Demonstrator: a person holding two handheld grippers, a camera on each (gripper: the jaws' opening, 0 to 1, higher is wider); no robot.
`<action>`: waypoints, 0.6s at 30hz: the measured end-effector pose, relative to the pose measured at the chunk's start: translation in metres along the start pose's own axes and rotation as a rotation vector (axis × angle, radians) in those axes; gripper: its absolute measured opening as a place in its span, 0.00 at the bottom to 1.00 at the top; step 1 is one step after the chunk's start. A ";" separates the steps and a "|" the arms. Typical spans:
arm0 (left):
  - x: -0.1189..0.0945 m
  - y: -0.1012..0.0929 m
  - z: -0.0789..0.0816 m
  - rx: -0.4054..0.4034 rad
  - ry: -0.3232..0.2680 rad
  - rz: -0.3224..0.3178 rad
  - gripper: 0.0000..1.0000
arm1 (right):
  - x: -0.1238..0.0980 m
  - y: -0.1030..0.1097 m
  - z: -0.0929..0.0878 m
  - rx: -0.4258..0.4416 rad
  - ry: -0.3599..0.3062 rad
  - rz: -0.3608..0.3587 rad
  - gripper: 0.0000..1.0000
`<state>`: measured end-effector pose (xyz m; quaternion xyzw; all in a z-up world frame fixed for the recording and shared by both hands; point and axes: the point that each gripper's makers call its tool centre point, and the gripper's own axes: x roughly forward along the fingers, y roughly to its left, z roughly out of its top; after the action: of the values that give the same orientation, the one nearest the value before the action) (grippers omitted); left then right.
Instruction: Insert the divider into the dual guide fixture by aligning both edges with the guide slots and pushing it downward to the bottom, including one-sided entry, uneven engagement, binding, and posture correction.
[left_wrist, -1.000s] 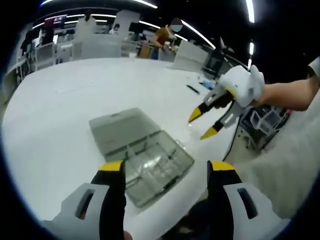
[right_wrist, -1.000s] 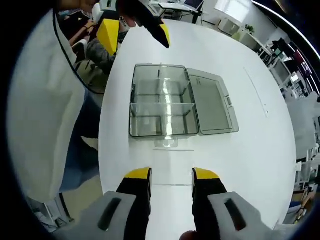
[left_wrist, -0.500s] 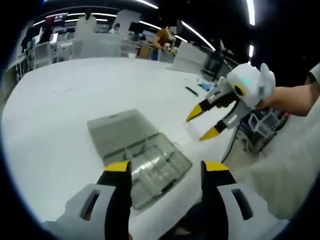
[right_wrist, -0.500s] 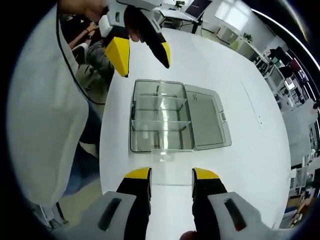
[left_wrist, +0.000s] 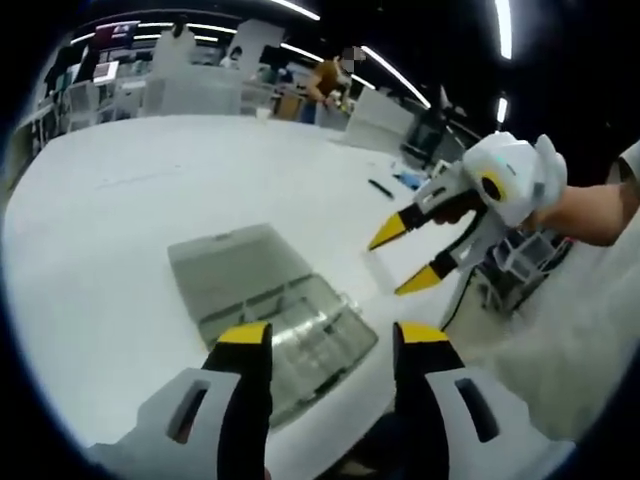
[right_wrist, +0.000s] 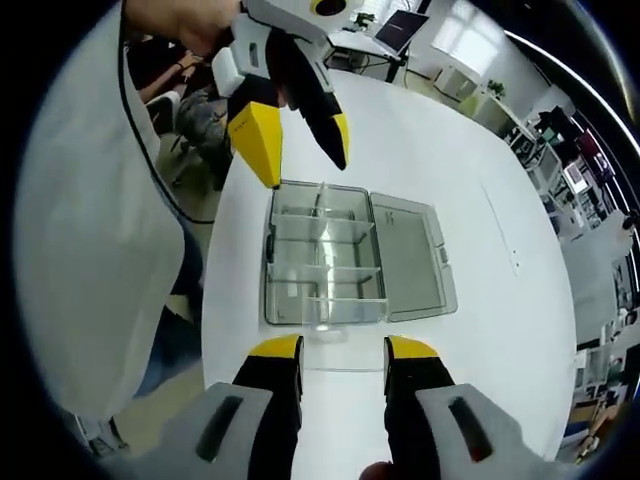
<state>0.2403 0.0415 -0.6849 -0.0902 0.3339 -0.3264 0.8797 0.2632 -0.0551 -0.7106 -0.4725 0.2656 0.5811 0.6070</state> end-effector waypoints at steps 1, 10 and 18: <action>0.001 0.000 0.001 0.001 -0.001 -0.002 0.45 | -0.001 0.000 0.002 -0.001 -0.005 -0.001 0.27; 0.004 -0.004 0.005 -0.015 -0.008 -0.016 0.41 | -0.004 0.001 0.012 -0.014 -0.037 -0.005 0.27; 0.003 -0.007 0.013 -0.061 -0.033 -0.036 0.37 | -0.007 0.002 0.025 -0.029 -0.072 -0.010 0.27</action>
<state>0.2466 0.0335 -0.6738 -0.1283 0.3275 -0.3301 0.8760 0.2542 -0.0362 -0.6951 -0.4614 0.2329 0.5985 0.6121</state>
